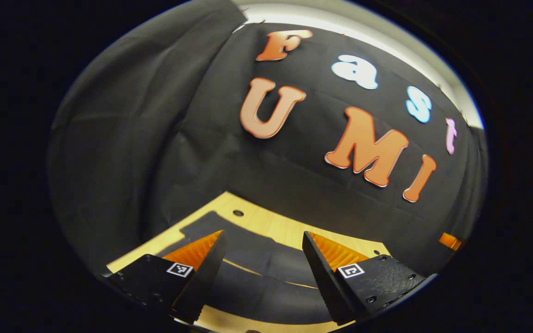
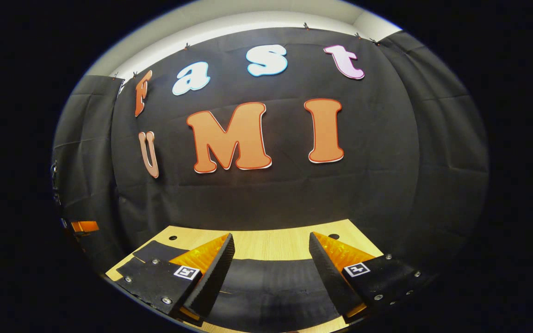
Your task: Grasp the waist and the cuffs of the jeans and fold them to make the two legs overlap; first hold the waist and fold one-third of the jeans toward the cuffs, then hold the cuffs and fold the remaining one-third in the same direction to finish folding.
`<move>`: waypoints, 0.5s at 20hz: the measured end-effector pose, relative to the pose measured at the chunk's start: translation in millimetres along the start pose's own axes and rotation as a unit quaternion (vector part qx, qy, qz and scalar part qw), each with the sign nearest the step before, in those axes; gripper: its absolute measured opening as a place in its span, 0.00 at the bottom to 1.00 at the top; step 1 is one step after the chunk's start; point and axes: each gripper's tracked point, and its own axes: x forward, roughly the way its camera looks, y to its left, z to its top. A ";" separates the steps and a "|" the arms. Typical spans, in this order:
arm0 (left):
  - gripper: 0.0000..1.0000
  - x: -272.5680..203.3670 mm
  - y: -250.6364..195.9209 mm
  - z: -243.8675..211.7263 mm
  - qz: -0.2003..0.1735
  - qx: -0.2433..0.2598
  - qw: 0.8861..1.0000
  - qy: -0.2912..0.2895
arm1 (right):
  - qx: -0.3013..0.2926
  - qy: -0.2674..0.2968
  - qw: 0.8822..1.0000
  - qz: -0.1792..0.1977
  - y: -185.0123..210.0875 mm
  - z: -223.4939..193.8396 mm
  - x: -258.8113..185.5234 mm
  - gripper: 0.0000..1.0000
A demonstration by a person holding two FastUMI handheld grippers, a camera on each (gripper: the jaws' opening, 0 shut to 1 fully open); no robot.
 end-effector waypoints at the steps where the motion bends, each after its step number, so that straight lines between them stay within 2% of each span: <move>1: 0.98 3.7 13.3 -11.2 0.014 -0.026 0.999 0.017 | 0.004 0.006 1.000 0.003 1.6 -3.6 1.2 0.98; 3: 0.98 12.9 38.5 -40.7 0.032 -0.089 0.994 0.054 | 0.009 0.020 1.000 0.005 3.2 -12.7 3.8 0.98; 5: 0.98 17.1 63.2 -69.0 0.054 -0.148 0.983 0.093 | 0.010 0.036 0.999 0.011 8.1 -21.0 6.8 0.98; 8: 0.98 23.1 86.7 -111.3 0.088 -0.224 0.960 0.141 | 0.003 0.054 0.998 0.013 7.8 -30.7 9.7 0.98; 10: 0.98 23.9 108.7 -137.4 0.117 -0.273 0.940 0.167 | 0.001 0.065 0.998 0.012 7.0 -34.5 13.8 1.00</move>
